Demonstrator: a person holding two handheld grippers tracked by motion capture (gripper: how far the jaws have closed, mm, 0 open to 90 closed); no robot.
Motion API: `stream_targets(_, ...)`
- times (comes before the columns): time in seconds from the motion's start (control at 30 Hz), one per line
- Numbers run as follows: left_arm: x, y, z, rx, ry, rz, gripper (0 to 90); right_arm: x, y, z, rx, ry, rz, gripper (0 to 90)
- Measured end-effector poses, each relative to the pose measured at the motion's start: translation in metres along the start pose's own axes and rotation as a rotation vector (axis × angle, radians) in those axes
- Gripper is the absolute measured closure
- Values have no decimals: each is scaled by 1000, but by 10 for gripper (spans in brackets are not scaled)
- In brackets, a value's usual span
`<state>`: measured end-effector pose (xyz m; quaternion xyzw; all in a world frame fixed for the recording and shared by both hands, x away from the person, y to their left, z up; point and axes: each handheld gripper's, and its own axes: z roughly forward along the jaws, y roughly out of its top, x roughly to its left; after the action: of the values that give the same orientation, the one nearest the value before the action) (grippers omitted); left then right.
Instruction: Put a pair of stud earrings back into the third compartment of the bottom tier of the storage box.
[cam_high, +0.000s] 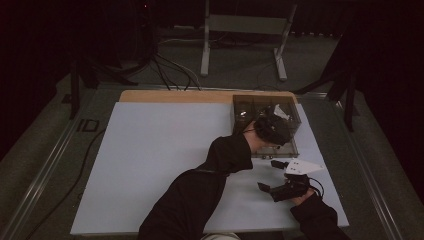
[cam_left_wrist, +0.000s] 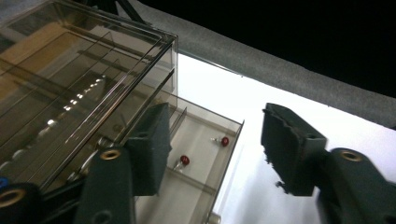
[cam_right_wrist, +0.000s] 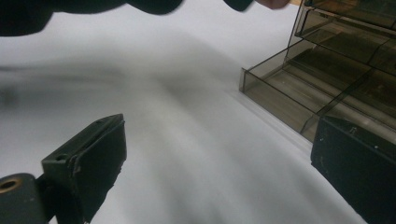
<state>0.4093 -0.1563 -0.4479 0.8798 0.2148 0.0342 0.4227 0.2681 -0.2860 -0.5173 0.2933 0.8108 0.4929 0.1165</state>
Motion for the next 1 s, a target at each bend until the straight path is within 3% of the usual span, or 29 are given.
stream_targets(0.1, -1, -2, -12, -11, 35, -12, 359, 0, 0, 1, 2, 1, 0, 36)
stream_targets(0.37, 1, -7, -47, -60, 70, -55, 260, 1, 0, 2, 7, -1, -4, 36)
stream_targets(0.47, 4, -12, -58, -56, 80, -66, 208, 0, 0, 2, 7, -2, -4, 36)
stream_targets(0.67, 13, -29, -82, -67, 98, -85, 161, 1, -1, 2, 12, -2, -3, 36)
stream_targets(0.73, 15, -33, -87, -71, 89, -85, 105, 1, -1, 3, 12, -3, -5, 36)
stream_targets(0.87, 26, -49, -106, -75, 110, -141, 66, 1, -1, 3, 14, -7, -4, 36)
stream_targets(1.0, 31, -62, -119, -85, 117, -158, 31, 1, 0, 3, 16, -5, -7, 36)
